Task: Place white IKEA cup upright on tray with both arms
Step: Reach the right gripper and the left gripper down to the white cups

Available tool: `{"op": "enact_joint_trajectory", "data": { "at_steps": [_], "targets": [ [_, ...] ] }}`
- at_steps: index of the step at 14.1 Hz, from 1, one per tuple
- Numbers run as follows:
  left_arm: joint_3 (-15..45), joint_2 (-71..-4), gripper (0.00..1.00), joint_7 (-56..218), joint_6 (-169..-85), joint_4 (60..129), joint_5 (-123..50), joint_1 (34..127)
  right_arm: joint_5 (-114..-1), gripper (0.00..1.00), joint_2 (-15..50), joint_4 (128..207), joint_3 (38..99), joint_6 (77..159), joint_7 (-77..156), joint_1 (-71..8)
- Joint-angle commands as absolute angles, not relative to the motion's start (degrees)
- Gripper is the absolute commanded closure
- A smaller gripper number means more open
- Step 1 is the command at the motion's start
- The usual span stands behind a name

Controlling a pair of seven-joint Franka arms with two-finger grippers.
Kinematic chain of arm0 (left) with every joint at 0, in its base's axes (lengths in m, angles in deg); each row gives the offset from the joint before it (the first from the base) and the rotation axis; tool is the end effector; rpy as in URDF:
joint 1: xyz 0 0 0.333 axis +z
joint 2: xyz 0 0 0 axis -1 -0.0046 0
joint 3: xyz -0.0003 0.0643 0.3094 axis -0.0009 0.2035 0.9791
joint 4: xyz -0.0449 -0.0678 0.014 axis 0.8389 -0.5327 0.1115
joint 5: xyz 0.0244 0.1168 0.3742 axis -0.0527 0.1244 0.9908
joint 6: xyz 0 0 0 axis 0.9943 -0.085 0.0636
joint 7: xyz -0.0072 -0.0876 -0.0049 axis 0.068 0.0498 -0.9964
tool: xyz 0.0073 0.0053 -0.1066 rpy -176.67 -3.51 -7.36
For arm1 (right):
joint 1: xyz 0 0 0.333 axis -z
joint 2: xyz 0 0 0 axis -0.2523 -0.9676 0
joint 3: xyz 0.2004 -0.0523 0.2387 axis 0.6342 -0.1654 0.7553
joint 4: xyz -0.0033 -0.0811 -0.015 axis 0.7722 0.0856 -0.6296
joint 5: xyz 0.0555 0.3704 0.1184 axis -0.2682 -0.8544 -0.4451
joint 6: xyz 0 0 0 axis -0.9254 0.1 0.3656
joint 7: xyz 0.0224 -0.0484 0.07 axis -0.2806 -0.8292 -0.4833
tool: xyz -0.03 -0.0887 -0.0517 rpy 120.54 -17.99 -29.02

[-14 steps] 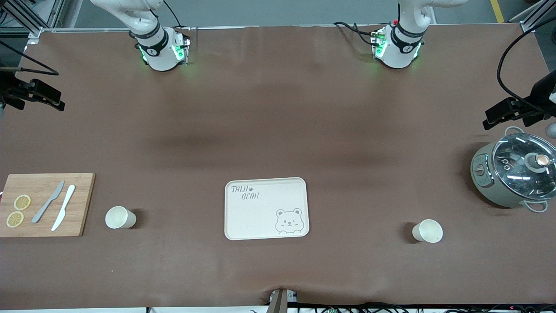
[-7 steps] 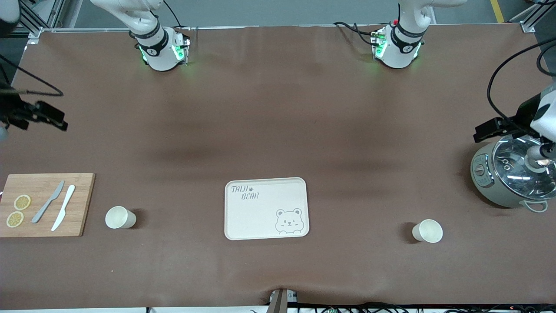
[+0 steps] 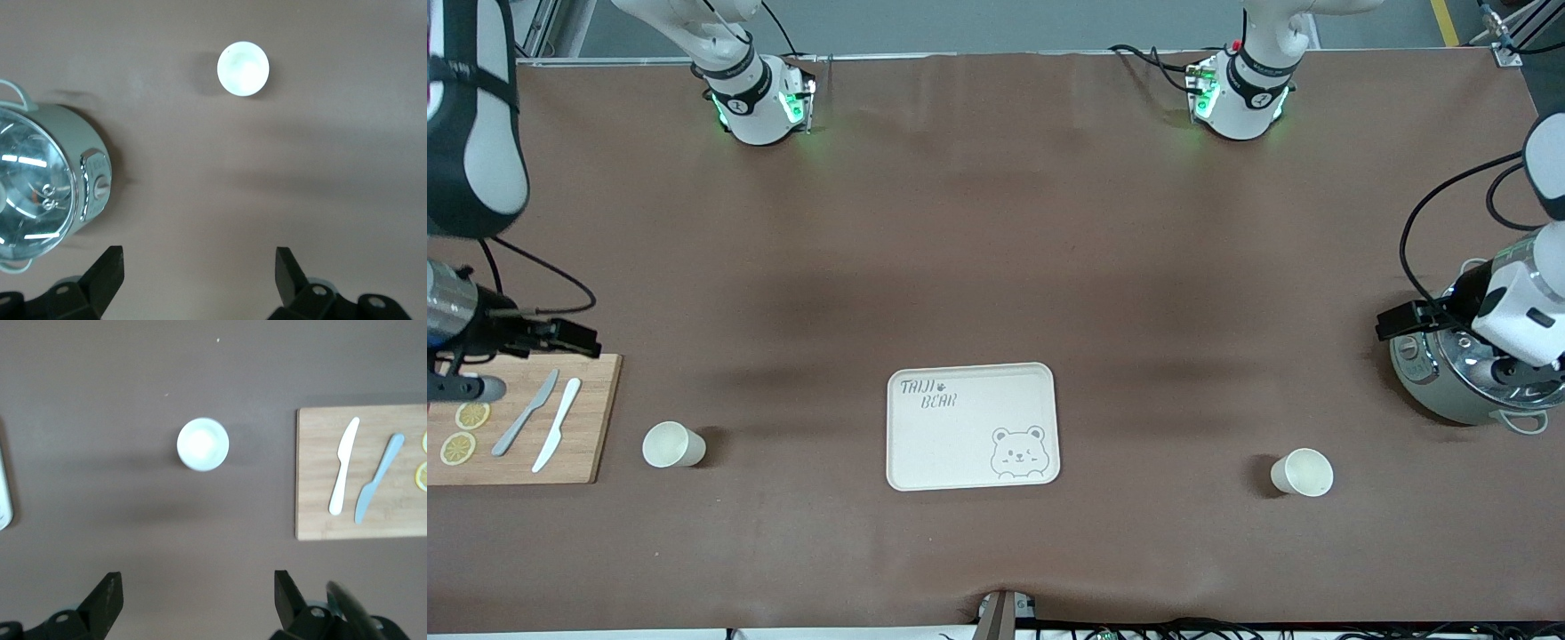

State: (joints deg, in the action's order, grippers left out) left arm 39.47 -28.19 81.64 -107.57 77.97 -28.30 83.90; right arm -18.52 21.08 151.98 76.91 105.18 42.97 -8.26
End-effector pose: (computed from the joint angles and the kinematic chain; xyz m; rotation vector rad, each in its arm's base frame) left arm 0.6444 -0.0053 0.5184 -3.1166 -0.1682 0.0598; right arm 0.6626 -0.0465 0.4865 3.1249 -0.0369 -0.0219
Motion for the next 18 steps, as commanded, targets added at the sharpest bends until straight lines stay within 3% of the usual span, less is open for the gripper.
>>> {"op": "enact_joint_trajectory", "data": {
  "at_steps": [1,9,18],
  "targets": [
    [39.2,-30.6,0.0,81.3,-111.4,77.5,-27.1,84.1,-17.9,0.0,15.9,149.1,77.3,109.4,42.4,-6.7],
    [39.2,-40.3,0.0,81.8,-126.9,77.4,-27.3,84.6,-17.9,0.0,6.2,149.2,77.3,121.0,42.4,-5.8],
    [39.1,-50.3,0.0,82.3,-142.5,77.6,-27.7,85.3,-17.3,0.0,0.4,149.4,77.3,130.4,42.3,-5.2]
  ]
}}
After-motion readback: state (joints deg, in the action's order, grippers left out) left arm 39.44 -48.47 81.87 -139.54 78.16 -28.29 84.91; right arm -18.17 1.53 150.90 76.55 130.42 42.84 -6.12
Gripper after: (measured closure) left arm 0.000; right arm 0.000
